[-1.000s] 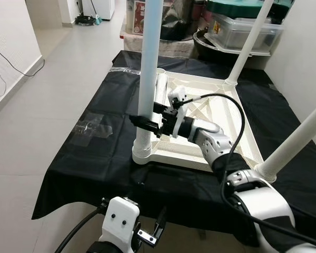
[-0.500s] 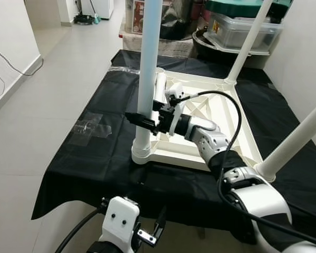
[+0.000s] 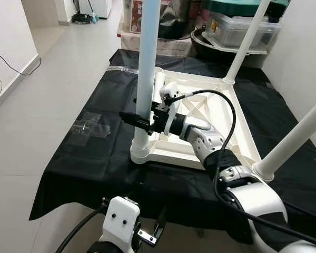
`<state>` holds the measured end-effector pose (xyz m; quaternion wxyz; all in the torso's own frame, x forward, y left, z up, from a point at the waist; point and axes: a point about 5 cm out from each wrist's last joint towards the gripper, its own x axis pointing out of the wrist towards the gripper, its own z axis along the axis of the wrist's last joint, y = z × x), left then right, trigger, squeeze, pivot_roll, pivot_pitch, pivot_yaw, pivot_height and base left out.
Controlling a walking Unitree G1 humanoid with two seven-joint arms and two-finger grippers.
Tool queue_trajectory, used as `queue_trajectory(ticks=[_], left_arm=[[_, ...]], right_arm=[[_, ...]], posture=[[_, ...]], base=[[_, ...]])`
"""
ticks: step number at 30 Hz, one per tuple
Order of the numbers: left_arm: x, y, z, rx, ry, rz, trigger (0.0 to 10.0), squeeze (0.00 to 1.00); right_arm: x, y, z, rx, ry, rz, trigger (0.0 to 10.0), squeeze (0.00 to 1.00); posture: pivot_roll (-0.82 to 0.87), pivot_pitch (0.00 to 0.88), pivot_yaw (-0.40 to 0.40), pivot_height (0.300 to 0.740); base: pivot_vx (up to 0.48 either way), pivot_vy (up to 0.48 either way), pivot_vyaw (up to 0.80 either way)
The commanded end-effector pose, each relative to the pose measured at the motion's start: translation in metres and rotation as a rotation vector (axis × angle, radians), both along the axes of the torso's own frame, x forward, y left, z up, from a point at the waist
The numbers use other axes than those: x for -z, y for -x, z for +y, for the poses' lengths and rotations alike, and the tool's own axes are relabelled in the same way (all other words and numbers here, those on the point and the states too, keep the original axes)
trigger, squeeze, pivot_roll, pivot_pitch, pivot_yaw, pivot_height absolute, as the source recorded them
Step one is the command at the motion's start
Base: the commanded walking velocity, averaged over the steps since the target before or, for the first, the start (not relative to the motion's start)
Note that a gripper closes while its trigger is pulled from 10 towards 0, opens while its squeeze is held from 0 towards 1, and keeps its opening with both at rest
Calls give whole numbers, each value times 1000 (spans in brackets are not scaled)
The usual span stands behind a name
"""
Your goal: Building children table
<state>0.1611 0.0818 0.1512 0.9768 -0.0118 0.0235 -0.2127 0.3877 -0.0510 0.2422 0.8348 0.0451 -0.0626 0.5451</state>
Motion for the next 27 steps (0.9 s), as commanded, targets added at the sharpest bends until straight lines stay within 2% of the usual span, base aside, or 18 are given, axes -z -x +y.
queue_trajectory(ticks=[1,2,7,8,20,27], left_arm=[[-2,2,-3,12,6,0,10000,0],[-2,2,-3,11,7,1,10000,0],[-2,3,-3,11,7,1,10000,0],[-2,3,-3,12,6,1,10000,0],[-2,3,-4,13,7,2,10000,0],[-1,3,-4,14,8,5,10000,0]], right_arm=[[-3,-1,2,0,-3,-13,10000,0],[-3,0,3,-1,-1,-13,9412,0],[-3,0,4,-2,0,-14,9412,0],[-3,0,5,-1,-2,-12,0,0],[0,1,9,-12,-4,-10,0,0],[4,1,4,4,-14,-16,0,0]], posture=[[256,135,-155,740],[256,139,-156,740],[256,139,-156,740],[256,138,-157,740],[256,133,-158,740],[255,128,-158,740]], base=[[0,0,0],[0,0,0],[0,0,0],[0,0,0],[0,0,0],[0,0,0]])
